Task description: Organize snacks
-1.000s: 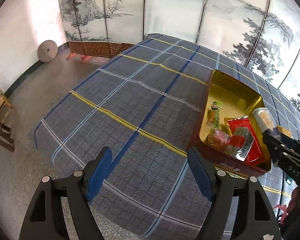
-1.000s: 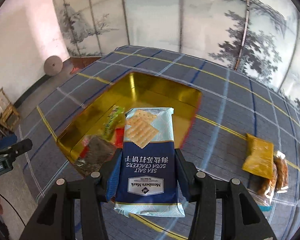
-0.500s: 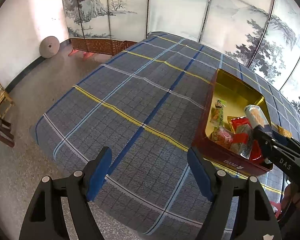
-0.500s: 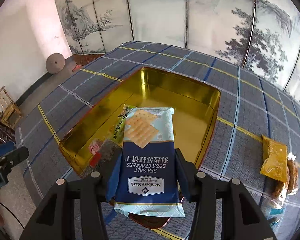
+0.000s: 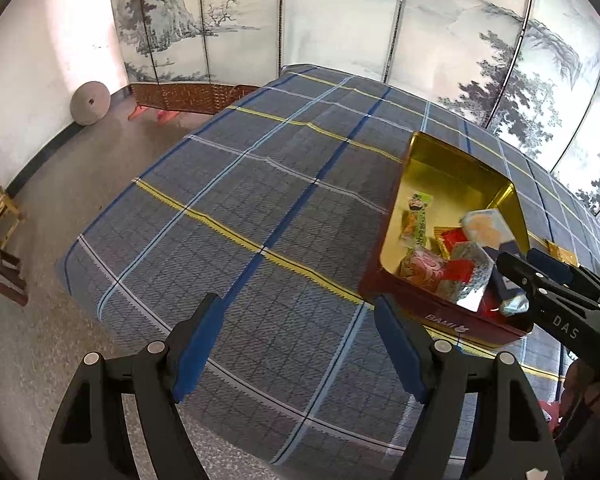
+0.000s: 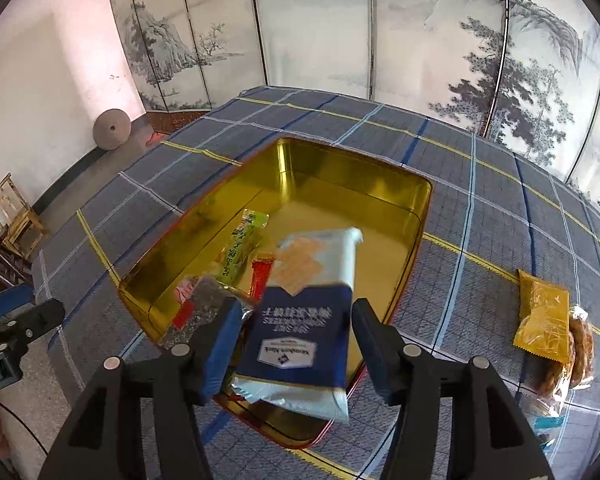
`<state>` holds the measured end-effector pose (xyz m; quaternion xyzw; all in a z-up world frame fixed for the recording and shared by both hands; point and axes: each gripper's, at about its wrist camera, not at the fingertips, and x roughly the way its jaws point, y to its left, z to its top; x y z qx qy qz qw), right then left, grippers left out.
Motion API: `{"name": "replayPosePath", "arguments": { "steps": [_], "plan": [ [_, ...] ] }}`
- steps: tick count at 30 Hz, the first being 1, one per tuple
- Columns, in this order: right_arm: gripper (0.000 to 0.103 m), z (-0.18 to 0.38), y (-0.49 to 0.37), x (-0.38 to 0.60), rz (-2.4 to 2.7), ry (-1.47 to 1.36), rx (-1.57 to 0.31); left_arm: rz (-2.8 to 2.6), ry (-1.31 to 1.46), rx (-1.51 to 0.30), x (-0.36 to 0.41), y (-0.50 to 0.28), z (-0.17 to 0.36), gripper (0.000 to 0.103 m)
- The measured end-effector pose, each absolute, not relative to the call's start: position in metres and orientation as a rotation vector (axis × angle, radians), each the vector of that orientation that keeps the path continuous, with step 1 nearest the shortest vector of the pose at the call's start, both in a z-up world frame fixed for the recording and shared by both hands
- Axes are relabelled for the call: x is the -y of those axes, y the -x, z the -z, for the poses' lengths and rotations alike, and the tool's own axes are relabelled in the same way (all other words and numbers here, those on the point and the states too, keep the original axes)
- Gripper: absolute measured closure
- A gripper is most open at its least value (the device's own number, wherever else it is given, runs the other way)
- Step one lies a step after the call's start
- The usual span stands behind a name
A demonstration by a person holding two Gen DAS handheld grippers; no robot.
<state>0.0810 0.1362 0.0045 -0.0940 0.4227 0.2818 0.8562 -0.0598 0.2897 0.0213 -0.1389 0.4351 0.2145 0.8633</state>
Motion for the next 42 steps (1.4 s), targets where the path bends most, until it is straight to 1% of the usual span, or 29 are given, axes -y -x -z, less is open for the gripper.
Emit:
{"name": "replayPosePath", "arguments": {
  "steps": [6, 12, 22, 31, 35, 42],
  "plan": [
    [0.044, -0.011, -0.079, -0.122, -0.602, 0.178, -0.877, -0.424, 0.266, -0.913, -0.273, 0.052, -0.026, 0.028],
    [0.044, -0.019, -0.081, -0.087, -0.572, 0.146, -0.865, -0.366, 0.238, -0.905, -0.248, 0.04, -0.031, 0.028],
    [0.044, -0.023, -0.101, 0.014, -0.399, 0.1, -0.846, -0.242, 0.16, -0.91, -0.189, 0.009, -0.036, 0.027],
    [0.044, 0.001, -0.131, 0.119, -0.194, 0.064, -0.885, -0.161, 0.089, -0.919, -0.141, -0.01, -0.037, 0.026],
    [0.044, 0.012, -0.141, 0.139, -0.185, 0.063, -0.901, -0.122, 0.056, -0.936, -0.118, -0.018, -0.034, 0.026],
    [0.044, 0.031, -0.161, 0.14, -0.215, 0.068, -0.934, -0.052, 0.009, -0.972, -0.075, -0.035, -0.025, 0.026]
  ]
}}
